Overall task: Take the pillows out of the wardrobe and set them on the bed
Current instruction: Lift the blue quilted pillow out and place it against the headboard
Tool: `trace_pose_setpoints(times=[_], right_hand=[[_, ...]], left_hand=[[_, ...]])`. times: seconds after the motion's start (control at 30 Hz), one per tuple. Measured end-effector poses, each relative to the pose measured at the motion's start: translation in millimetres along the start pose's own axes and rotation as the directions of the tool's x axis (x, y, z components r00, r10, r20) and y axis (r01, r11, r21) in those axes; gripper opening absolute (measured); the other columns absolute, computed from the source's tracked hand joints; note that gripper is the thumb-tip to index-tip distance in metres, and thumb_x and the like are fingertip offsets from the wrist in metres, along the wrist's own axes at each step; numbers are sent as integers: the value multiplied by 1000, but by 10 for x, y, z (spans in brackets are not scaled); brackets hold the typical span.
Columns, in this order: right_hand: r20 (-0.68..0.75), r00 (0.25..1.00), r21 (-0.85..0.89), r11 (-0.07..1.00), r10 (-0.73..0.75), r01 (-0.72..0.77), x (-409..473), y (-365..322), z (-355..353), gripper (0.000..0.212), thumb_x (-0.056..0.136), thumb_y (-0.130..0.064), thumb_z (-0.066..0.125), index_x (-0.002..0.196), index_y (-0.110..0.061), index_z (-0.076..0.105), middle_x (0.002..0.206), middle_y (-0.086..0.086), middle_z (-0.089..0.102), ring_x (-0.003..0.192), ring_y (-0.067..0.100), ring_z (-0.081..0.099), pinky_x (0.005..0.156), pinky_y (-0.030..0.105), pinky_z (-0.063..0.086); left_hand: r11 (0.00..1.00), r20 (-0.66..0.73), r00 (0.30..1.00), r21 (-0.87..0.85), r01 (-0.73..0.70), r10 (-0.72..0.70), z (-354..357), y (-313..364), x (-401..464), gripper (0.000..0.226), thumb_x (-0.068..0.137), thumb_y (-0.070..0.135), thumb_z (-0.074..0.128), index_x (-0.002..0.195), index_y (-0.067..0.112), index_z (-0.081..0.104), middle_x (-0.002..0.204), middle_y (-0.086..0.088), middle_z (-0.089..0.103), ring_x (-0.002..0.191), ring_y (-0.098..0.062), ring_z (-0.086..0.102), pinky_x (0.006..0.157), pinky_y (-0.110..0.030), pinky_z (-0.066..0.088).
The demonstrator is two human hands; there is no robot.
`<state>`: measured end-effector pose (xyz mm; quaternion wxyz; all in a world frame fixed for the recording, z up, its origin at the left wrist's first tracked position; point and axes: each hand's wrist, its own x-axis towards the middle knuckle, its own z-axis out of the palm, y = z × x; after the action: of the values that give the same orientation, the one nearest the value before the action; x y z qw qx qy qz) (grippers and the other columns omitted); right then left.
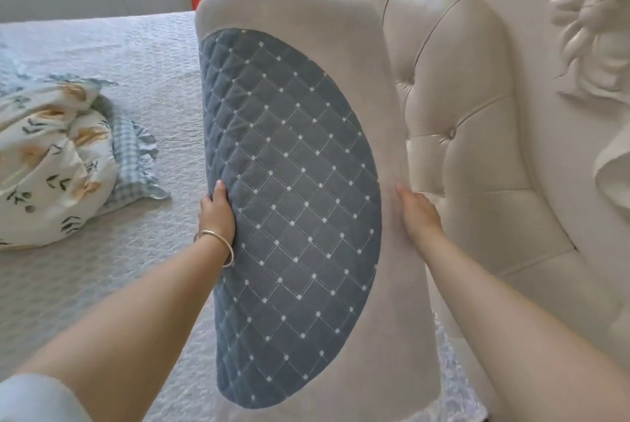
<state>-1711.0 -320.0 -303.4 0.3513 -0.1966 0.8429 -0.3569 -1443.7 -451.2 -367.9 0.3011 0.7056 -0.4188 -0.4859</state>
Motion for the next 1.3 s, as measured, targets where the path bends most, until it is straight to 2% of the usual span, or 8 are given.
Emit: trace_pose_setpoints(times=[0.17,0.27,0.47,0.73,0.83,0.97,1.17,1.3], right_hand=[[73,997,-16,1000,7,-5,734,179,297,51,90,-46,46,126,-9,53,135,9,51,114,22,47,84,26,29],[78,997,-31,999,21,-18,1135,357,525,56,89,-46,48,131,-9,49,141,8,47,127,25,43,89,28,31],[101,994,-42,999,33,-29,1883,622,888,57,89,-41,51,133,-5,47,141,10,47,128,24,43,92,27,32],[34,998,-171,984,-48,53,2613,683,1088,58,83,-48,52,120,-5,57,126,13,58,116,30,52,92,34,39],[-36,995,-270,959,-98,84,2704,692,1088,67,74,-54,50,118,-4,56,122,17,59,112,34,53,92,38,40],[-133,974,-434,894,-184,110,2717,742,1140,59,85,-40,52,127,2,47,131,22,51,121,36,47,98,39,37],[-262,899,-577,804,-352,147,2686,848,1307,60,84,-39,51,126,4,45,126,27,51,116,40,48,96,41,34],[-275,865,-615,769,-419,177,2678,879,1340,68,82,-45,40,126,6,44,122,30,52,114,43,48,97,43,33]], left_hand=[[994,-18,995,-40,98,-98,397,-291,483,99,62,81,23,145,27,28,151,-4,34,138,-30,30,114,-54,15],[989,-28,989,-46,141,-142,626,-500,791,101,61,84,25,144,27,29,149,-5,37,136,-31,33,114,-54,18],[976,-11,982,-106,188,-190,1077,-868,1304,92,71,76,32,146,22,26,150,-8,35,136,-32,33,114,-53,19],[916,67,937,-195,350,-344,1695,-1583,1931,121,37,100,36,140,37,35,144,-1,45,129,-33,42,109,-57,27],[923,85,942,-187,335,-325,1904,-1574,2031,126,38,100,34,142,30,34,146,-3,42,130,-35,41,108,-57,28],[948,99,959,-158,277,-264,2058,-1402,2015,125,40,100,29,145,32,28,149,-5,37,134,-35,36,109,-58,25],[963,25,970,-115,243,-242,2091,-1379,1989,80,85,69,31,147,20,26,151,-10,32,136,-34,31,113,-53,21],[969,21,969,-38,245,-245,2097,-1328,1958,91,73,78,22,148,25,22,154,-12,26,139,-35,26,113,-57,16]])
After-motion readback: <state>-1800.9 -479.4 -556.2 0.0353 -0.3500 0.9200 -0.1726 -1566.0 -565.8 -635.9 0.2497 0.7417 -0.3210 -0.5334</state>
